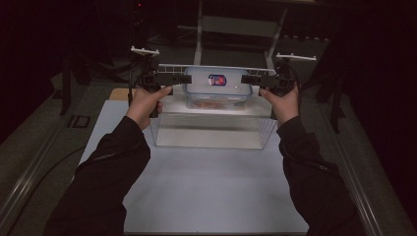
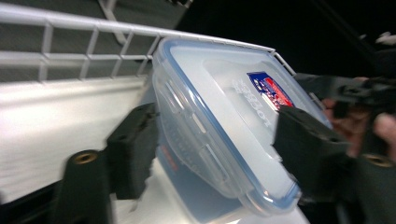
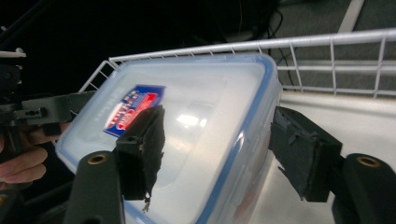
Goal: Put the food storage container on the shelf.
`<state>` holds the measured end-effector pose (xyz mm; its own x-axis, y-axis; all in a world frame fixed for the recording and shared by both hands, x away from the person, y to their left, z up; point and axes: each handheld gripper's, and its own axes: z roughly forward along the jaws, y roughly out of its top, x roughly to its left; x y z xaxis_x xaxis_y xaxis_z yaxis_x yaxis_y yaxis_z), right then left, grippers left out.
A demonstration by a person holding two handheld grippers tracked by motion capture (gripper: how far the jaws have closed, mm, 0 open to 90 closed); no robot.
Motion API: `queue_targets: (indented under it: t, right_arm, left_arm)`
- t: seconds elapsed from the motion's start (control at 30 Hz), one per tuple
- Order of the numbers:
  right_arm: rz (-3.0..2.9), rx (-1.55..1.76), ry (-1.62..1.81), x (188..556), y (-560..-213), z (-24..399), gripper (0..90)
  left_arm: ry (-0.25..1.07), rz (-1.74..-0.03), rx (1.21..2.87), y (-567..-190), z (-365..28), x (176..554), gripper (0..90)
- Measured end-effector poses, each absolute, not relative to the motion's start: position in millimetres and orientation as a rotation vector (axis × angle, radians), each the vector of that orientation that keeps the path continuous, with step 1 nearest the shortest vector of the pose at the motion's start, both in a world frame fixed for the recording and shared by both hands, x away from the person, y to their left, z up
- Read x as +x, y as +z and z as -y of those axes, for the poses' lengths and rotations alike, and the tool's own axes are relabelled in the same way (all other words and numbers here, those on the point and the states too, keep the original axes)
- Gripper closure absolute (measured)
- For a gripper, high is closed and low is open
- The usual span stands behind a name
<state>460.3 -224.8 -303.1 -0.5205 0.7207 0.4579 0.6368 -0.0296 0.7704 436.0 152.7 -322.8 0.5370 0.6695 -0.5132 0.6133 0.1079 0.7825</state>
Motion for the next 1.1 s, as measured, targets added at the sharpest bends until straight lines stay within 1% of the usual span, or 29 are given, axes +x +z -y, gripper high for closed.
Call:
queue_targets:
  t: [0.1, 0.23, 0.33, 0.37, 0.5, 0.6, 0.63, 0.7, 0.77, 0.8, 0.83, 0.9, 0.97, 1.03, 1.1]
  right_arm:
    - [-2.14, 1.45, 1.646, 452, -298, 227, 34.1]
    - [-2.158, 1.368, 1.654, 436, -293, 227, 34.6]
    - [-2.171, 1.285, 1.649, 422, -293, 223, 36.3]
    - [-2.179, 1.259, 1.651, 417, -294, 221, 38.2]
    - [-2.209, 1.193, 1.683, 398, -297, 213, 46.5]
    - [-2.251, 1.167, 1.699, 388, -302, 207, 58.5]
    - [-2.268, 1.158, 1.687, 385, -304, 205, 64.2]
    - [-2.283, 1.145, 1.654, 383, -309, 199, 74.7]
    - [-2.294, 1.138, 1.616, 383, -315, 193, 87.2]
    - [-2.301, 1.141, 1.611, 384, -318, 191, 89.7]
    - [-2.301, 1.141, 1.611, 384, -318, 191, 89.7]
    - [-2.32, 1.147, 1.576, 388, -327, 182, 89.8]
    - [-2.338, 1.159, 1.561, 392, -333, 175, 89.8]
    - [-2.343, 1.16, 1.552, 396, -337, 170, 89.8]
    - [-2.342, 1.171, 1.556, 399, -339, 166, 89.8]
  left_arm:
    - [0.113, -1.044, 1.571, -320, -156, 422, 17.1]
    - [0.169, -0.964, 1.592, -319, -157, 403, 11.4]
    - [0.181, -0.916, 1.589, -321, -154, 389, 0.5]
    - [0.181, -0.916, 1.589, -321, -154, 389, 0.3]
    - [0.2, -0.876, 1.592, -332, -153, 365, 0.3]
    - [0.211, -0.856, 1.606, -342, -150, 350, 0.3]
    - [0.225, -0.853, 1.612, -346, -149, 344, 0.3]
    - [0.268, -0.852, 1.609, -356, -148, 333, 0.3]
    - [0.326, -0.847, 1.623, -368, -145, 323, 0.3]
    - [0.341, -0.846, 1.637, -374, -143, 319, 0.3]
    - [0.341, -0.846, 1.637, -374, -143, 319, 0.3]
    - [0.377, -0.829, 1.637, -387, -140, 307, 0.3]
    - [0.372, -0.822, 1.659, -393, -138, 302, 0.3]
    - [0.339, -0.81, 1.684, -401, -136, 296, 0.3]
    - [0.332, -0.81, 1.672, -405, -137, 294, 0.3]
